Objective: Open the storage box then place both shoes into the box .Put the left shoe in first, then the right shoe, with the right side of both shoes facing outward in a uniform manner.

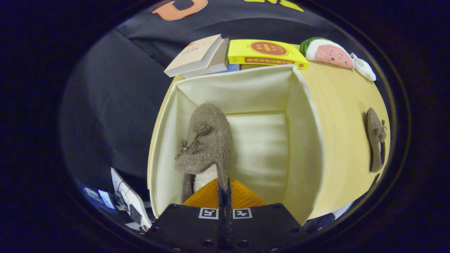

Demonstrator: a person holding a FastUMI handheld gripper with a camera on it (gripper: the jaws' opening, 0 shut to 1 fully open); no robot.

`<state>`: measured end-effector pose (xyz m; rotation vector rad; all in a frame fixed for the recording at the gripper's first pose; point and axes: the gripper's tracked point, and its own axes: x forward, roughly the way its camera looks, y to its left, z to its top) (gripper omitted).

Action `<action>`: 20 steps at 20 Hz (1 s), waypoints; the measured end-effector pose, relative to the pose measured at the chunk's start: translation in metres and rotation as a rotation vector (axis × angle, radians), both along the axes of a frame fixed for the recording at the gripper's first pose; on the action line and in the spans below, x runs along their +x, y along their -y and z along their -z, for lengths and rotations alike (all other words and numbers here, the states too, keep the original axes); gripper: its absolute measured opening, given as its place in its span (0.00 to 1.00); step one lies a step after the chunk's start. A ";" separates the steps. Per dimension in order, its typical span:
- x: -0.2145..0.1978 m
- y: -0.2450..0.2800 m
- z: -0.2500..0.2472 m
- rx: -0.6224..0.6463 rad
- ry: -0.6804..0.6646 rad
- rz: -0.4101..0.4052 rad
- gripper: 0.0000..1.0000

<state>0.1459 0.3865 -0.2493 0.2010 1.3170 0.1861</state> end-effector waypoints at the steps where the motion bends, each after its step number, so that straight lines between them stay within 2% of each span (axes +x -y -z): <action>1: -0.001 -0.004 0.009 -0.014 -0.025 0.007 0.00; 6: -0.004 -0.014 0.039 -0.072 -0.090 -0.013 0.00; 8: -0.003 -0.014 0.039 -0.066 -0.089 -0.017 0.00; 10: -0.006 -0.015 0.038 -0.037 -0.092 -0.025 0.05; 12: -0.010 -0.018 0.033 0.012 -0.104 -0.033 0.15; 15: -0.019 -0.015 0.018 0.029 -0.089 -0.094 0.52; 18: -0.023 -0.008 -0.007 0.016 -0.030 -0.138 0.69; 20: -0.023 -0.002 -0.027 0.018 0.009 -0.154 0.84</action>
